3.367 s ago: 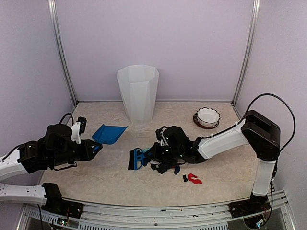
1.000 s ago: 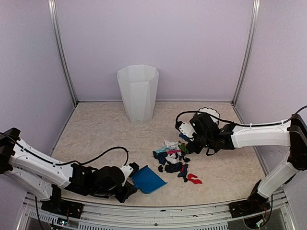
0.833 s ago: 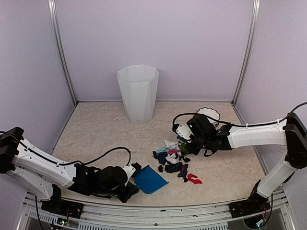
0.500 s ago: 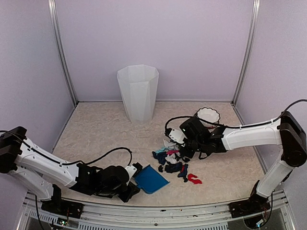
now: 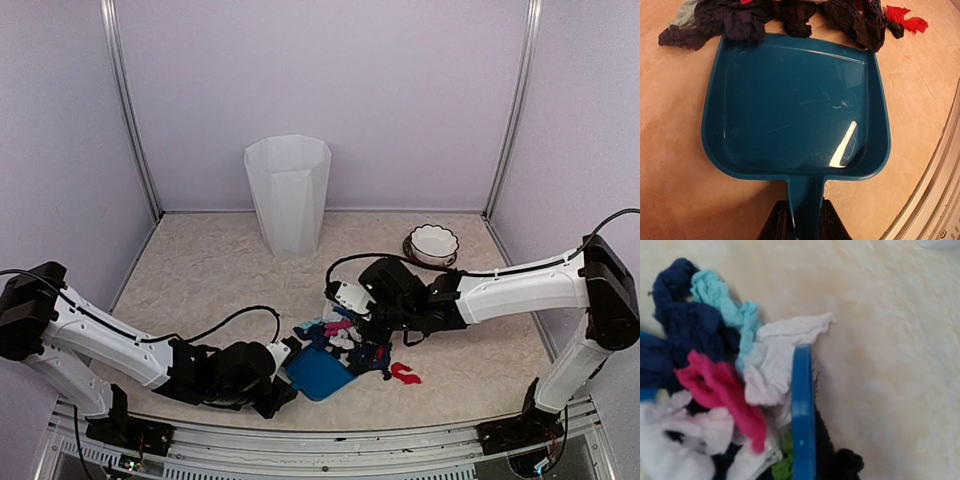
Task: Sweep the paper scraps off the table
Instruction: Sweep the paper scraps into the dustpan.
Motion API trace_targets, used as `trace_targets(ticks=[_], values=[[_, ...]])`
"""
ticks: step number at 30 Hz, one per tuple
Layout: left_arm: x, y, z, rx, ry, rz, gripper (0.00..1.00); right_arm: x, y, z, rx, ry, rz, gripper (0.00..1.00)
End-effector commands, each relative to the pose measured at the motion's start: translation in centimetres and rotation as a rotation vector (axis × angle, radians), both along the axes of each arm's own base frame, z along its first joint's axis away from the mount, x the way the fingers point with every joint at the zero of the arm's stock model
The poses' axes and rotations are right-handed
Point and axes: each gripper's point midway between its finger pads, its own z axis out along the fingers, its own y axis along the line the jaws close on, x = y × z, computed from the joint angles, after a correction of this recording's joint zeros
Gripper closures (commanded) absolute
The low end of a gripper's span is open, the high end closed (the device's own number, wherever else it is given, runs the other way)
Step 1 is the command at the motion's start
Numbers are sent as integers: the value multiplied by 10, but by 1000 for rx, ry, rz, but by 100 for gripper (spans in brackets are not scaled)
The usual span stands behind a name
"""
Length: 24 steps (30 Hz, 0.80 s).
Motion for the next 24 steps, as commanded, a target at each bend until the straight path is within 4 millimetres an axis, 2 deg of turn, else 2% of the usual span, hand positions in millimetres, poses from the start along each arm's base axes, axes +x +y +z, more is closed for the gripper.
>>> trace_targets(ticks=[1,9,17,24], values=[[0,10,-16,58,35,15,100,-29,15,-2,42,81,55,100],[3,16,-19,55,36,41,100,-49,24,-6,14,95,91,100],[7,24,-23,49,47,69,100,-72,35,2,20,93,145,100],[8,24,-24,44,44,73,100,-81,42,13,46,88,156,100]])
